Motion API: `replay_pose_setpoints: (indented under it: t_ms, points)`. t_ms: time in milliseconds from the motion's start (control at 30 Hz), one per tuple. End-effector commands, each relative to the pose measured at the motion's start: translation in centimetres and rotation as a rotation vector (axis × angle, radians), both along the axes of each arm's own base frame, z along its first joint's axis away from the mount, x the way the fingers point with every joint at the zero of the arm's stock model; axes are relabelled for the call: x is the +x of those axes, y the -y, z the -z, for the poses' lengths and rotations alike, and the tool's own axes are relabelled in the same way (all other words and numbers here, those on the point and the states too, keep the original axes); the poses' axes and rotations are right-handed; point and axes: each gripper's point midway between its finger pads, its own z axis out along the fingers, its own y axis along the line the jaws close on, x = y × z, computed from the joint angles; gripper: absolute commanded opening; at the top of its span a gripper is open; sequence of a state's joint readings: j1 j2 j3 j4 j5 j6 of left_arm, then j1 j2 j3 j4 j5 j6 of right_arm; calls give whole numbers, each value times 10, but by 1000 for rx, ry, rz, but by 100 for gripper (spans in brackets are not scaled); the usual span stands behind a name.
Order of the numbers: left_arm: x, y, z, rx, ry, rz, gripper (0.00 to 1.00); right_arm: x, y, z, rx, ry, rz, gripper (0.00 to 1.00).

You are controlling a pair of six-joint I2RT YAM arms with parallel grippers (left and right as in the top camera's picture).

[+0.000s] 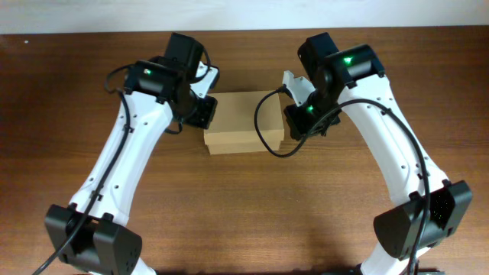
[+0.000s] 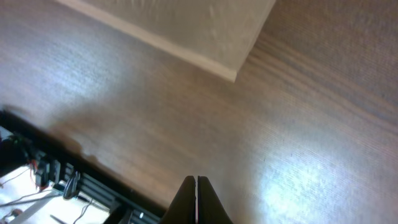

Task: Pack container
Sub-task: 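Press down on the closed lid with both grippers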

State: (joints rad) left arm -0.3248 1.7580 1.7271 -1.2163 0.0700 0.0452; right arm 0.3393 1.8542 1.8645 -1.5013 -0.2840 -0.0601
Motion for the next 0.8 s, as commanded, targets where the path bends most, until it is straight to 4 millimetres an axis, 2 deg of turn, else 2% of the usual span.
replay_pose_setpoints:
  t_ms: [0,467,767]
  points:
    - [1,1,5,15,15,20,2,6,1,5,-8,19,-6,4]
    - [12,5,40,38,-41,34,2,31,-8,40,-10,-1,-6,4]
    - [17,8,59,42,-78,37,2,43,-12,51,-4,15,-6,4]
